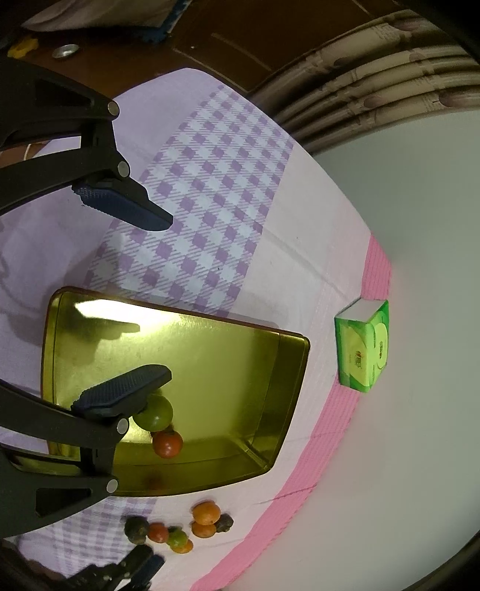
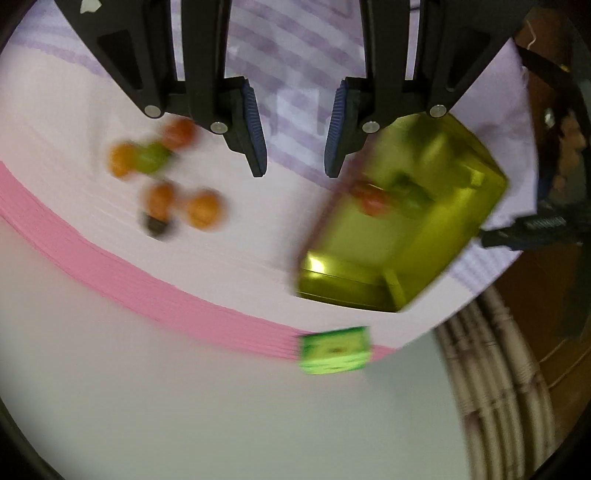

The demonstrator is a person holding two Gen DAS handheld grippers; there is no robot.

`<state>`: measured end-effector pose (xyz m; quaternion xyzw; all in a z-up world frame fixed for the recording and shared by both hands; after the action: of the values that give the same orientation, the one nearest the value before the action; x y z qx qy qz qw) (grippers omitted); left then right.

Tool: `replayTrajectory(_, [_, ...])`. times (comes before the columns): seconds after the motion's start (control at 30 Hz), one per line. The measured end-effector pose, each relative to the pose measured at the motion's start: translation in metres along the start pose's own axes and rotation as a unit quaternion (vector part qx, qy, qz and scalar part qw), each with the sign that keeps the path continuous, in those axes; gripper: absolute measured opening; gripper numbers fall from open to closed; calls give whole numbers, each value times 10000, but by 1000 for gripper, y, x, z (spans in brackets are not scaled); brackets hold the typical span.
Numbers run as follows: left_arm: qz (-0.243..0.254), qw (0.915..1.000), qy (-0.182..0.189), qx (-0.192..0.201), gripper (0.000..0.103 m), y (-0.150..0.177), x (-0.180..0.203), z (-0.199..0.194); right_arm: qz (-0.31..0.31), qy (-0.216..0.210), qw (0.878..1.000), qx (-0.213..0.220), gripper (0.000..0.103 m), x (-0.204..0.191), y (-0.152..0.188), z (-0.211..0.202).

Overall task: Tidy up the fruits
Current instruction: 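Grasp the brown kiwi with the right gripper while the left grasps the dark avocado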

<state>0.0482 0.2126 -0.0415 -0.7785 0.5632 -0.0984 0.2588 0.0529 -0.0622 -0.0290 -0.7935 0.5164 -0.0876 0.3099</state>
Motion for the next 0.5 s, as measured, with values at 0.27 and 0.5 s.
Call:
replayTrajectory(0.27, [374,9985,314,228,75,1,22,-11,589,360,9972,-274,31,71,59,-1])
replayTrajectory(0.5, [859,9937,642,324,75,16,59,-36,689,191,9973,-139,31,78,63,17])
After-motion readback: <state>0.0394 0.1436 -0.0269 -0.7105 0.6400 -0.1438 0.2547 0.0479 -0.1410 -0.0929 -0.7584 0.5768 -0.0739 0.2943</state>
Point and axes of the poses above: each gripper's, at about its wrist camera, not at the fingertips, and z roughly the way its jaws point, x to its right, y to its underside, the point moved 5 cm from there along z, roughly the way its jaws point, and after that the axes turned 13 degrees about -y, right-handed, at the moved point
